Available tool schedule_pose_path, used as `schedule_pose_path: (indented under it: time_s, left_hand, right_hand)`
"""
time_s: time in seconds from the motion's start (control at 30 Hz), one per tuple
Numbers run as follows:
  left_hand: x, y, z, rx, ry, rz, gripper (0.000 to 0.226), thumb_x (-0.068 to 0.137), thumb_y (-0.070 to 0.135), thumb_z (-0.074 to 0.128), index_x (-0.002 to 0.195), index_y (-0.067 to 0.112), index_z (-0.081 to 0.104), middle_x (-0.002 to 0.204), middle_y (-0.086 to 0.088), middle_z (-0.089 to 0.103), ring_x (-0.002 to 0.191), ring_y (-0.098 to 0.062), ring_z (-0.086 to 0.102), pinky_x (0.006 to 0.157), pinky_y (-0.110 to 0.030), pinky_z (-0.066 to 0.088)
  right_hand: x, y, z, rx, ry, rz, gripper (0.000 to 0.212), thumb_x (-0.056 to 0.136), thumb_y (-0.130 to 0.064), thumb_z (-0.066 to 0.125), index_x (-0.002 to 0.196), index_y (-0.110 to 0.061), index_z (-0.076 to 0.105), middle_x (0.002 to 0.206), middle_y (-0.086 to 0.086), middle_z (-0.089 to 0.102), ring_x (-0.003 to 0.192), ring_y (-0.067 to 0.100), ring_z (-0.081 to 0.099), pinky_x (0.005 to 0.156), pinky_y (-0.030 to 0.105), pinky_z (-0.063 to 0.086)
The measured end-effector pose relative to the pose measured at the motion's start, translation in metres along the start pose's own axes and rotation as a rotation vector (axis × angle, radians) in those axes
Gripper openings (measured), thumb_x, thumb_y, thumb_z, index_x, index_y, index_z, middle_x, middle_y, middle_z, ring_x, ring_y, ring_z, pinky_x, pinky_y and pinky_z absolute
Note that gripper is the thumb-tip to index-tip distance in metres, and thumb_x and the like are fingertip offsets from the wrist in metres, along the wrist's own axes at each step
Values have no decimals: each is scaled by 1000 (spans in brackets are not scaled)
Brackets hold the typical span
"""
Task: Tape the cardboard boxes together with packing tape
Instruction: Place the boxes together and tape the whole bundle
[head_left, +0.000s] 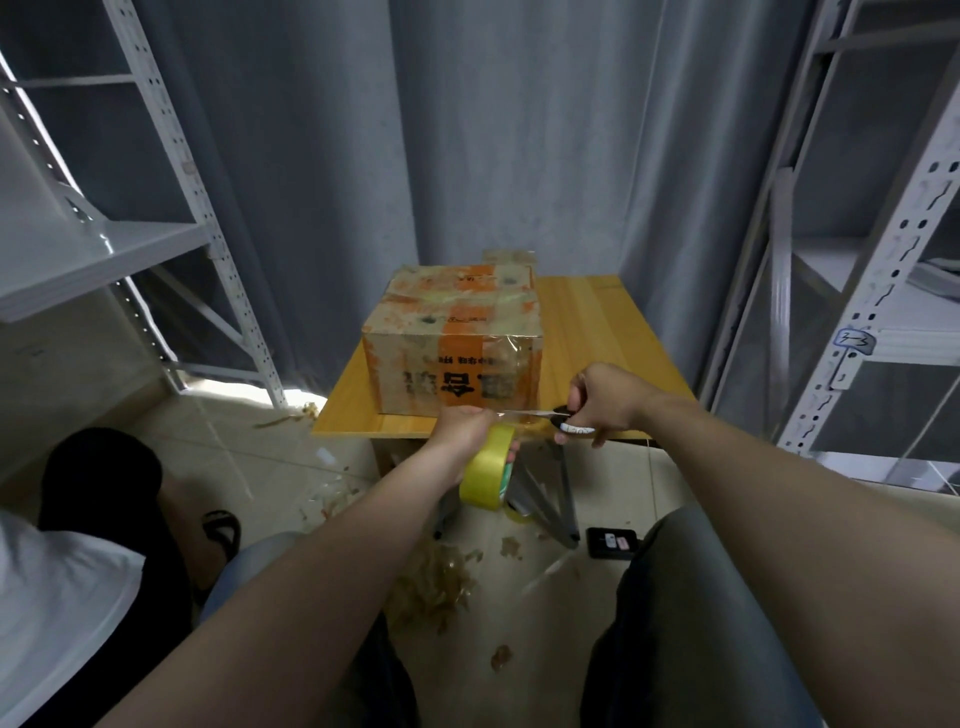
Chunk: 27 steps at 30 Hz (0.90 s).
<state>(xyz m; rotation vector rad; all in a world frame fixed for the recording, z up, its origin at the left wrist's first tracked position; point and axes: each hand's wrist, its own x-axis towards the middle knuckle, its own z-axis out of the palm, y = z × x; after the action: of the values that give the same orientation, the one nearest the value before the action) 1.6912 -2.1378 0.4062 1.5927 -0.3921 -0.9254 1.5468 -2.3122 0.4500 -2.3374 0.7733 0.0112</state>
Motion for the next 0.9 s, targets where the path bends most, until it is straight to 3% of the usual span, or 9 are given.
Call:
schedule_pose_path:
  time_s: [0.1, 0.17, 0.27, 0.33, 0.47, 0.63, 0.77, 0.83, 0.9]
  left_hand:
    - [-6, -3, -3, 23, -26, -11, 16, 105, 9, 54, 116, -1, 59, 78, -26, 74, 59, -32, 72, 55, -37, 58]
    - [-12, -2, -5, 20, -38, 8, 16, 105, 11, 56, 118, 1, 59, 81, -27, 75, 61, -33, 72, 56, -37, 59]
    - [-23, 5, -6, 19, -87, 95, 22, 104, 13, 60, 121, 1, 61, 92, -30, 74, 70, -37, 74, 66, -46, 62]
    - [-32, 15, -8, 60, -122, 208, 18, 103, 12, 61, 118, 2, 65, 103, -26, 74, 78, -41, 76, 72, -50, 62]
    - [-45, 46, -19, 102, -105, 456, 9, 100, 4, 63, 105, 7, 71, 89, -7, 78, 73, -32, 77, 55, -38, 62]
    - [-48, 89, -23, 55, -125, 561, 9, 100, 7, 64, 106, 9, 70, 87, -24, 76, 73, -39, 76, 56, -43, 63]
    - [-40, 108, -20, 67, -147, 612, 23, 93, 18, 70, 116, 13, 70, 101, -26, 76, 97, -46, 74, 90, -64, 57]
    - [-36, 113, -17, 100, -98, 626, 39, 85, 28, 72, 123, 15, 68, 105, -24, 77, 107, -46, 71, 103, -66, 49]
    - [-31, 116, -15, 109, -63, 628, 49, 85, 32, 73, 130, 15, 65, 106, -22, 77, 110, -41, 71, 106, -65, 47]
  right_hand:
    - [-8, 13, 7, -61, 292, -160, 25, 76, -17, 89, 80, -16, 64, 79, 0, 71, 77, 26, 69, 62, 41, 59]
    - [-13, 21, 12, 137, 456, -191, 30, 80, -13, 86, 85, -22, 58, 78, -5, 64, 76, 21, 69, 61, 40, 58]
    - [-15, 28, 20, 502, 672, -112, 39, 84, -16, 86, 90, -26, 49, 79, 3, 58, 87, 27, 74, 72, 46, 57]
    - [-11, 34, 23, 458, 795, 50, 40, 84, -30, 86, 82, -24, 47, 80, 3, 65, 84, 30, 71, 70, 47, 54]
    - [-5, 50, 22, 122, 641, 356, 42, 85, -52, 79, 74, -15, 61, 80, 11, 68, 77, 35, 65, 68, 45, 56]
    - [22, 43, 12, -156, 383, 436, 39, 82, -46, 82, 79, -10, 70, 81, 12, 67, 79, 31, 65, 60, 33, 45]
    - [44, 37, -1, -102, 303, 451, 40, 93, -32, 73, 66, -7, 58, 66, 12, 59, 64, 31, 59, 51, 33, 39]
    - [46, 25, -8, 91, 472, 349, 37, 99, -32, 64, 69, -12, 61, 67, 8, 60, 69, 31, 60, 54, 35, 40]
    - [40, -2, -15, 500, 641, 86, 27, 97, -42, 67, 81, -21, 71, 75, -3, 68, 76, 23, 65, 60, 35, 47]
